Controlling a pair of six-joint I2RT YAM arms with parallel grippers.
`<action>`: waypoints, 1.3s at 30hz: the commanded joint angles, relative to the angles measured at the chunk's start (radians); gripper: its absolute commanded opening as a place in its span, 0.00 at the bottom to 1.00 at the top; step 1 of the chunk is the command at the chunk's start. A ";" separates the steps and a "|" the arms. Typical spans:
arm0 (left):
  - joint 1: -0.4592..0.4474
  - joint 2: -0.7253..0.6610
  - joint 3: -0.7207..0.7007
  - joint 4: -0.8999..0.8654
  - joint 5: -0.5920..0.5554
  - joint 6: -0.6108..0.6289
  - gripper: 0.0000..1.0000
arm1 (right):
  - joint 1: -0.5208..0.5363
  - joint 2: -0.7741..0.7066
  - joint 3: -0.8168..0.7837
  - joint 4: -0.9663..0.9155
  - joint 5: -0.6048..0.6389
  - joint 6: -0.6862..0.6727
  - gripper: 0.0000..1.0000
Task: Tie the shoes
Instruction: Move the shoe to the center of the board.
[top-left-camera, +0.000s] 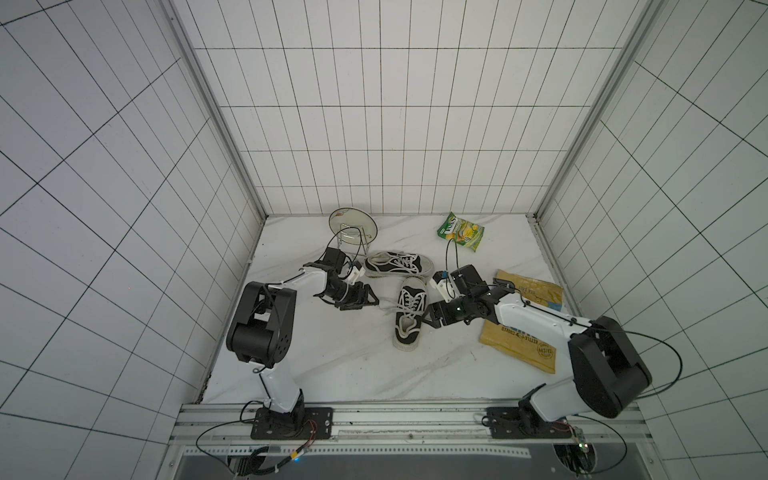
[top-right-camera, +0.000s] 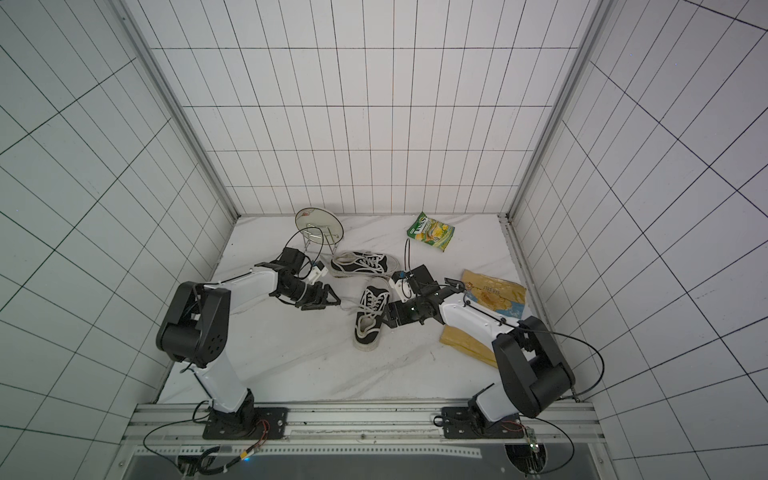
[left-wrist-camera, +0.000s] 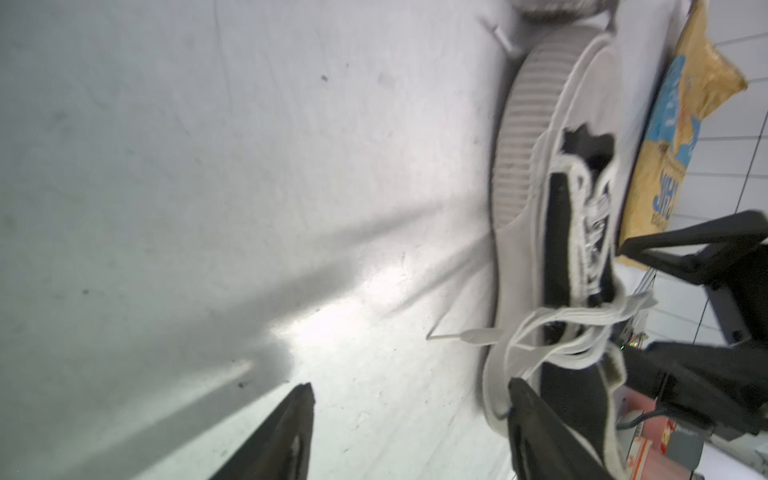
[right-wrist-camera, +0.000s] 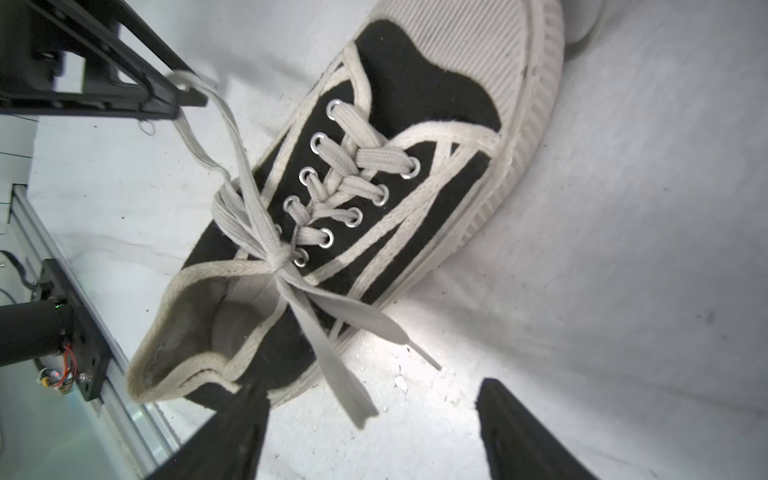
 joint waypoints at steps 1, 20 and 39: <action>-0.010 -0.074 -0.036 0.078 -0.066 0.013 0.76 | 0.049 0.032 0.075 -0.081 0.158 0.001 0.90; 0.000 -0.210 -0.115 0.404 0.325 -0.087 0.79 | 0.047 0.238 0.202 -0.206 0.351 0.081 0.74; -0.006 0.013 0.191 0.127 -0.261 0.027 0.75 | -0.271 0.095 0.121 -0.241 0.420 0.063 0.49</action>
